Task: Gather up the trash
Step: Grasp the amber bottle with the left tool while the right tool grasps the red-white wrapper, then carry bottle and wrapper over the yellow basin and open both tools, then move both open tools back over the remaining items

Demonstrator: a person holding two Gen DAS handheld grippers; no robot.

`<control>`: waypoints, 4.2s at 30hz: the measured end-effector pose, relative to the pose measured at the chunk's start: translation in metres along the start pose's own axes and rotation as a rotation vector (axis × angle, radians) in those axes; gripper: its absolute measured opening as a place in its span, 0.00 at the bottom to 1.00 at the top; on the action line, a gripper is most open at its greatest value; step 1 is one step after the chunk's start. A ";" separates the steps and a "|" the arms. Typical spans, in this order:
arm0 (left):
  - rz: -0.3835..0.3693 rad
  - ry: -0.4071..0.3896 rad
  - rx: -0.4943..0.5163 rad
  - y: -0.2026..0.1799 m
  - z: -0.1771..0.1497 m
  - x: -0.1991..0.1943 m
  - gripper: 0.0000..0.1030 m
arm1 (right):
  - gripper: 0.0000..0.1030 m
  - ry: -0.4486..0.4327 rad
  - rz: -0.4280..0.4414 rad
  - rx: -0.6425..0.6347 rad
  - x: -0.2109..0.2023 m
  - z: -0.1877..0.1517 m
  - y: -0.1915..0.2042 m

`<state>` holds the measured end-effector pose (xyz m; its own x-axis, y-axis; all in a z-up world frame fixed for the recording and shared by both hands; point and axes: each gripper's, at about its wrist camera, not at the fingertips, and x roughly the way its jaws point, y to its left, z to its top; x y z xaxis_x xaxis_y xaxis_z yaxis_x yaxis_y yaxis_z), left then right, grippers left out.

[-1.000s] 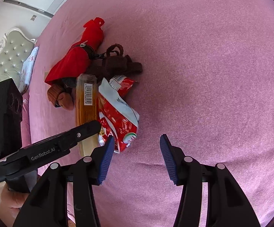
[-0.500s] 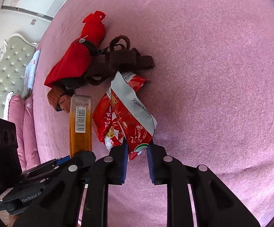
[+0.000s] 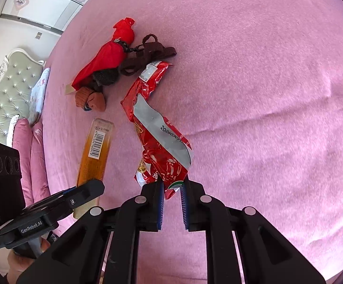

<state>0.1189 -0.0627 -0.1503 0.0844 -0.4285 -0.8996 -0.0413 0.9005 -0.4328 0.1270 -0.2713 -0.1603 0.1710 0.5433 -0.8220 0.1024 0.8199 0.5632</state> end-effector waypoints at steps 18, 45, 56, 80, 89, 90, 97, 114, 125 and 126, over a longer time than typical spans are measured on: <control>-0.031 0.098 0.254 -0.041 -0.127 -0.017 0.31 | 0.12 -0.167 -0.047 0.190 -0.083 -0.161 -0.028; -0.024 0.419 0.716 -0.283 -0.308 0.127 0.31 | 0.12 -0.265 -0.142 0.620 -0.199 -0.372 -0.247; 0.032 0.541 0.848 -0.325 -0.383 0.184 0.31 | 0.13 -0.233 -0.130 0.762 -0.200 -0.442 -0.300; 0.064 0.546 0.866 -0.312 -0.379 0.182 0.61 | 0.28 -0.200 -0.144 0.768 -0.197 -0.447 -0.308; 0.038 0.486 0.797 -0.296 -0.353 0.160 0.61 | 0.28 -0.193 -0.159 0.691 -0.199 -0.413 -0.285; 0.035 0.478 0.787 -0.293 -0.348 0.156 0.61 | 0.28 -0.192 -0.160 0.678 -0.199 -0.407 -0.281; 0.018 0.415 0.705 -0.260 -0.311 0.127 0.61 | 0.28 -0.181 -0.160 0.573 -0.191 -0.359 -0.239; 0.037 0.138 0.446 -0.121 -0.165 0.011 0.61 | 0.28 -0.155 -0.128 0.252 -0.125 -0.216 -0.071; 0.039 -0.011 0.232 -0.030 -0.097 -0.046 0.61 | 0.28 -0.126 -0.102 0.083 -0.075 -0.147 0.027; 0.038 -0.021 0.219 -0.026 -0.092 -0.048 0.62 | 0.28 -0.122 -0.102 0.069 -0.071 -0.141 0.034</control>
<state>0.0247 -0.0719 -0.1013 0.1073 -0.3947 -0.9125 0.1722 0.9113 -0.3739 -0.0202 -0.2568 -0.0947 0.2732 0.4287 -0.8611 0.1913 0.8531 0.4854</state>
